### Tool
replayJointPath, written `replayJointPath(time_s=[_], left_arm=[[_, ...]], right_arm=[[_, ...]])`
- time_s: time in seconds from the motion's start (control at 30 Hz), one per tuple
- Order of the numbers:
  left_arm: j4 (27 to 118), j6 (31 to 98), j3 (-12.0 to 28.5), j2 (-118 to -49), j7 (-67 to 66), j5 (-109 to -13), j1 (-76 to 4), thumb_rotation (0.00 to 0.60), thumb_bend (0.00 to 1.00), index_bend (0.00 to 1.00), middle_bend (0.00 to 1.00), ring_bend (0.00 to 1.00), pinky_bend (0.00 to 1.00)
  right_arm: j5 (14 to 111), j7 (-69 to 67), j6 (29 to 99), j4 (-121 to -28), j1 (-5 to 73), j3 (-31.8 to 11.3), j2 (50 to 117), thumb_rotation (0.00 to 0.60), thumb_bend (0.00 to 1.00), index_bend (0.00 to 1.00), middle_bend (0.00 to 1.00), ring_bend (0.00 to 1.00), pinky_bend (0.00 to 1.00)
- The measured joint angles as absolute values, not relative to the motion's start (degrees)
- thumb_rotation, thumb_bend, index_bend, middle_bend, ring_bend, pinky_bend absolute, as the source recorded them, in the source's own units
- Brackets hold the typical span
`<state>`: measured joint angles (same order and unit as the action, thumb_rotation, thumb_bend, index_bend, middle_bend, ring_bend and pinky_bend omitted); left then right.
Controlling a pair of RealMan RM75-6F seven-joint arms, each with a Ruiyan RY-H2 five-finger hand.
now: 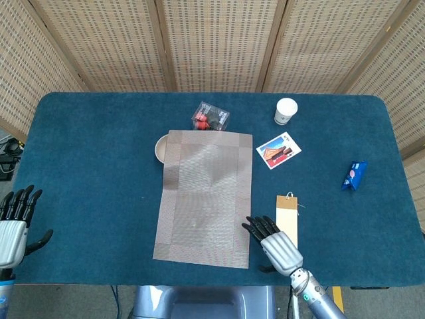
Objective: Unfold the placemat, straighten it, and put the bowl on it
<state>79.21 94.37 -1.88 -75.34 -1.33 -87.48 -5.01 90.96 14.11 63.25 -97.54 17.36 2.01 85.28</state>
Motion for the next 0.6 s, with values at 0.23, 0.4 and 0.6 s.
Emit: replayJointPath(time_s=[0.23, 0.4, 0.6], left_arm=[[79.07, 93.59, -1.21, -75.40, -1.31, -87.66, -4.76, 0.600, 0.22, 0.03, 0.00, 0.00, 0.00], [78.87, 93.01, -0.96, -75.55, -1.64, -87.92, -4.64, 0.600, 0.22, 0.03, 0.00, 0.00, 0.00], [78.78, 92.68, -0.42, -75.61, -1.55, -87.91, -4.47, 0.600, 0.22, 0.03, 0.00, 0.00, 0.00]], right_arm=[[89.55, 14.65, 62.02, -97.60, 17.84, 2.76, 85.97, 0.600, 0.01, 0.08, 0.00, 0.00, 0.00], [88.96, 14.88, 61.32, -96.68, 18.31, 3.03, 87.00, 0.600, 0.02, 0.08, 0.00, 0.00, 0.00], [88.26, 14.62, 60.95, -95.08, 18.71, 3.22, 88.41, 0.600, 0.02, 0.08, 0.00, 0.00, 0.00]])
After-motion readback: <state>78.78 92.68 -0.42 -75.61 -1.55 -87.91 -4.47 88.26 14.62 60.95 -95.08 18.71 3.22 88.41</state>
